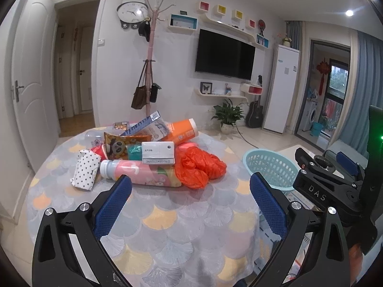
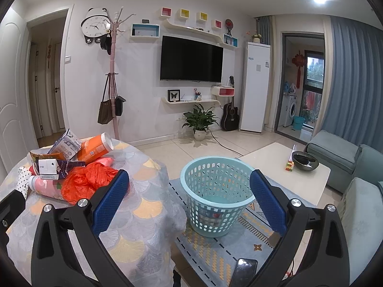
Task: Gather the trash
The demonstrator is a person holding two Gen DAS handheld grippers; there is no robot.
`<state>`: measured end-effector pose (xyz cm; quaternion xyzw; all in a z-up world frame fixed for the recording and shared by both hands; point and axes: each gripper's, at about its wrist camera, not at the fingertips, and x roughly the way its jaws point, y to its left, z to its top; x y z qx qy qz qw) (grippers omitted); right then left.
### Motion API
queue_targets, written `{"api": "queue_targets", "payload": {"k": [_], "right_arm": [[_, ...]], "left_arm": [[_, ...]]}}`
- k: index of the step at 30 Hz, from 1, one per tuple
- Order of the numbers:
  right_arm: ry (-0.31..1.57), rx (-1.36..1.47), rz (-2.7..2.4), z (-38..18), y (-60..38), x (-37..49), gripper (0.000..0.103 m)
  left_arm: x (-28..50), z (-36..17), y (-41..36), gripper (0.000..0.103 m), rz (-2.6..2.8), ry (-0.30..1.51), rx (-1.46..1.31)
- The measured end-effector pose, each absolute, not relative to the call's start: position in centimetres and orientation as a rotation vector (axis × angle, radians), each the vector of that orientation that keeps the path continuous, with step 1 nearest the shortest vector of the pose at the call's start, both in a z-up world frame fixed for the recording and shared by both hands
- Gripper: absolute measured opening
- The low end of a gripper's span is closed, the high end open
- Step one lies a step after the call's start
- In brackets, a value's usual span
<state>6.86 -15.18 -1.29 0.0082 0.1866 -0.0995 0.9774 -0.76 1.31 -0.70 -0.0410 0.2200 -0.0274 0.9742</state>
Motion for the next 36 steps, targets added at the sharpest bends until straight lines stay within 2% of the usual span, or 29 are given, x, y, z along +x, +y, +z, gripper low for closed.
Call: {"api": "queue_targets", "payload": {"k": [22,26,29,34,36], "right_arm": [[0.377,-0.017,-0.140,-1.1,-13.3,6.8,0.095],[0.394,-0.041,-0.092,-1.1,-12.4,7.4,0.083],[0.426,-0.044,-0.047,-1.5,-11.7,8.7,0.078],[0.497,-0.031,0.031,-2.1,-10.5,11.9,0.078],[0.519,-0.034,0.047,-2.2,-9.9,13.0,0.078]], "left_arm": [[-1.5,-0.5,7.3,0.095,0.020,0.430,-0.191],[-1.4,-0.6,9.9,0.094,0.050,0.443,-0.209],[-1.1,-0.8,12.7,0.091,0.084,0.456,-0.218],[1.3,-1.6,17.2,0.090,0.100,0.536,-0.218],[2.5,-1.8,18.4,0.083,0.084,0.568,-0.249]]}}
